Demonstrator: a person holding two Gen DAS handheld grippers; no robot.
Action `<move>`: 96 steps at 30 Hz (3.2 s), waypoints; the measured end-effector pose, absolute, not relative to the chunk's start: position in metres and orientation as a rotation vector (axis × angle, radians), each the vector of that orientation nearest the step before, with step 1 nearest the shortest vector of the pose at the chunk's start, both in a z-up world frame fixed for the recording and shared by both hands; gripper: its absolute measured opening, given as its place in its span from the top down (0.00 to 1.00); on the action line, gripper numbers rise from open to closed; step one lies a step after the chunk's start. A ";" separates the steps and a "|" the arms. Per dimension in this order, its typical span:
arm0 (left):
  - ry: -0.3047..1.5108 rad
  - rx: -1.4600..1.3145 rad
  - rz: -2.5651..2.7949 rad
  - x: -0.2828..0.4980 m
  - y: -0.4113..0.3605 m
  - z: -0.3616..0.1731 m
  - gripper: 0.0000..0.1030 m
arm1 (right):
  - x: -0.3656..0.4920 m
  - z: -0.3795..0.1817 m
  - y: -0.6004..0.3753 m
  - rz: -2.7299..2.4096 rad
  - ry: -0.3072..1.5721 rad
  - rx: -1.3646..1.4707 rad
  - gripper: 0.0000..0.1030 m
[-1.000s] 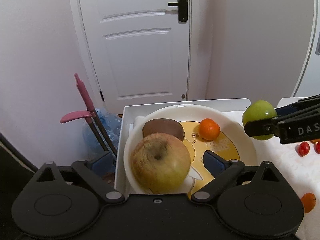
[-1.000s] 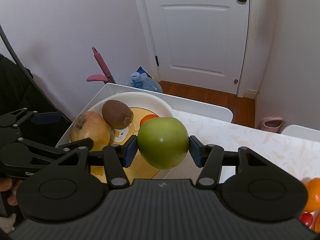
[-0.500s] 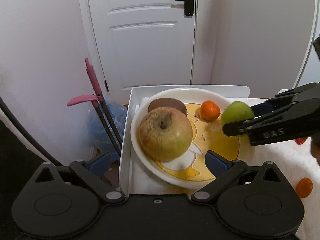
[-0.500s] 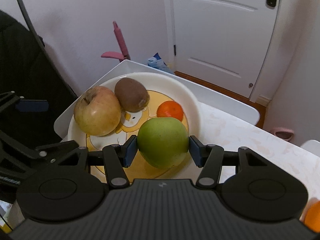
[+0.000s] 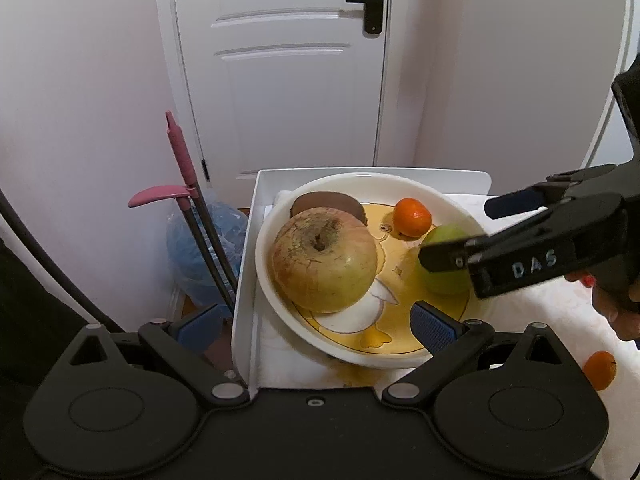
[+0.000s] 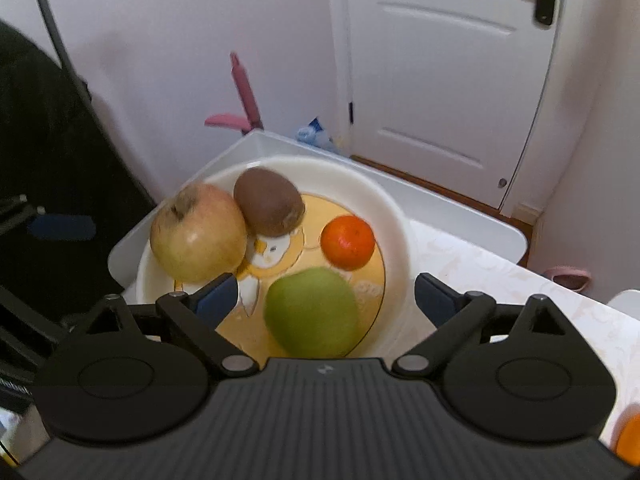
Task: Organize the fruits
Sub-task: 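Lower the yellow apple and the green apple into the bowl and release both, then move both tools back toward the remaining oranges and tomatoes, then grasp a red tomato with the left tool while the right tool grasps a large orange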
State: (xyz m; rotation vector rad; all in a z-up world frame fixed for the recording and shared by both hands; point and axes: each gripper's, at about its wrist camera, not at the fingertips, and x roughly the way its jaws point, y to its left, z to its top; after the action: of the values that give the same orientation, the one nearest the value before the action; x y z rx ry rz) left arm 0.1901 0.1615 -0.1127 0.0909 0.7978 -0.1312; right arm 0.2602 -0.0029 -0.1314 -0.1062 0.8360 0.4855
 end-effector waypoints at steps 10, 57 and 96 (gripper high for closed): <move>0.788 0.083 -0.150 0.183 0.160 -0.104 0.01 | 0.234 -0.099 -0.026 0.385 0.798 -0.017 0.00; 0.711 0.169 -0.311 0.130 -0.120 -0.106 0.03 | 0.110 -0.115 -0.347 0.285 0.738 -0.125 0.00; 0.830 0.276 -0.441 0.181 -0.190 -0.177 0.64 | 0.150 -0.174 -0.358 0.476 0.767 -0.121 0.15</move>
State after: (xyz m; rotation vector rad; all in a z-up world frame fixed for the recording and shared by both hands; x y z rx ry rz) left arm 0.1805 -0.1899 -0.1769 0.2758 0.8299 -0.4412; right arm 0.1502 -0.3582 -0.1744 -0.1206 0.7668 0.4759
